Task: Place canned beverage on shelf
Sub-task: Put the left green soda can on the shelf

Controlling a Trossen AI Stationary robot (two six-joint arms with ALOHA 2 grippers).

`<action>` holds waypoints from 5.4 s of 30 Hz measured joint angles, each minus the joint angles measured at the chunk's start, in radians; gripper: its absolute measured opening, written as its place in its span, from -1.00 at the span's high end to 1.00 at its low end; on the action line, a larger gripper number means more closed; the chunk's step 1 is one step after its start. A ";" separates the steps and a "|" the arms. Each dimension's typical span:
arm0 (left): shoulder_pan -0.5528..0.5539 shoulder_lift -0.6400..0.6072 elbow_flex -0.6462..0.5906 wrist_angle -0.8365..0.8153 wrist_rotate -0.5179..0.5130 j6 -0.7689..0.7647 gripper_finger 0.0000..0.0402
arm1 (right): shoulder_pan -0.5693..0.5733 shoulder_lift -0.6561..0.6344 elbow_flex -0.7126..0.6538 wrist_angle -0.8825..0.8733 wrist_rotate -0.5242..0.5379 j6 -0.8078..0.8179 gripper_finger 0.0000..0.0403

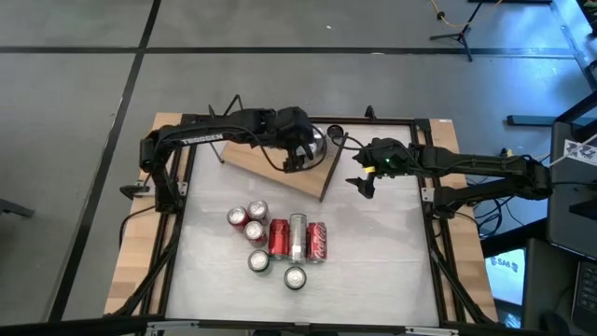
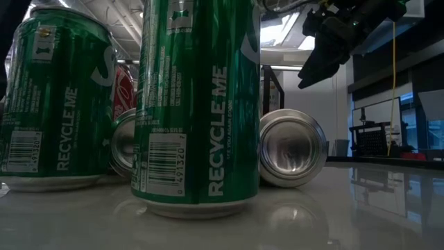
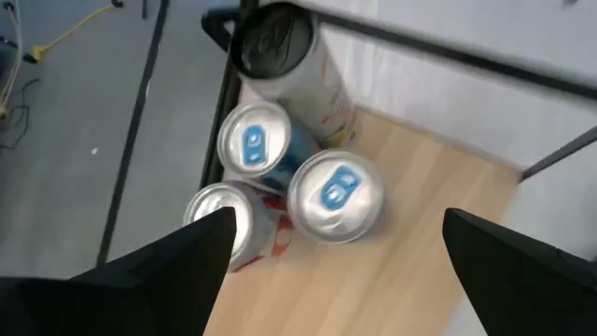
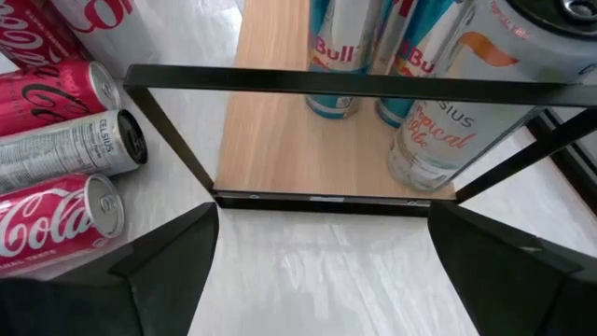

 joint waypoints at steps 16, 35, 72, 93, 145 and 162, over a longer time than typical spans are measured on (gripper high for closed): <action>-0.339 -0.052 0.000 0.007 0.171 -0.634 -0.84 | 0.000 0.000 0.000 0.001 0.000 0.000 -0.89; -0.790 -0.047 0.000 -0.289 0.040 -1.775 -0.84 | 0.000 0.000 0.000 0.000 0.000 0.002 -0.89; -0.663 0.131 -0.005 -0.425 0.276 -2.464 -0.84 | 0.000 0.000 0.000 0.003 0.000 0.004 -0.89; -0.674 0.193 -0.008 -0.442 0.296 -2.483 -0.84 | 0.000 0.000 0.000 0.001 0.000 0.003 -0.89; -0.719 0.247 -0.009 -0.463 0.235 -2.230 -0.38 | 0.000 0.000 0.000 -0.001 0.000 0.003 -0.89; -0.709 0.247 -0.009 -0.451 0.212 -1.276 -0.40 | 0.000 0.000 0.000 -0.001 0.000 0.000 -0.89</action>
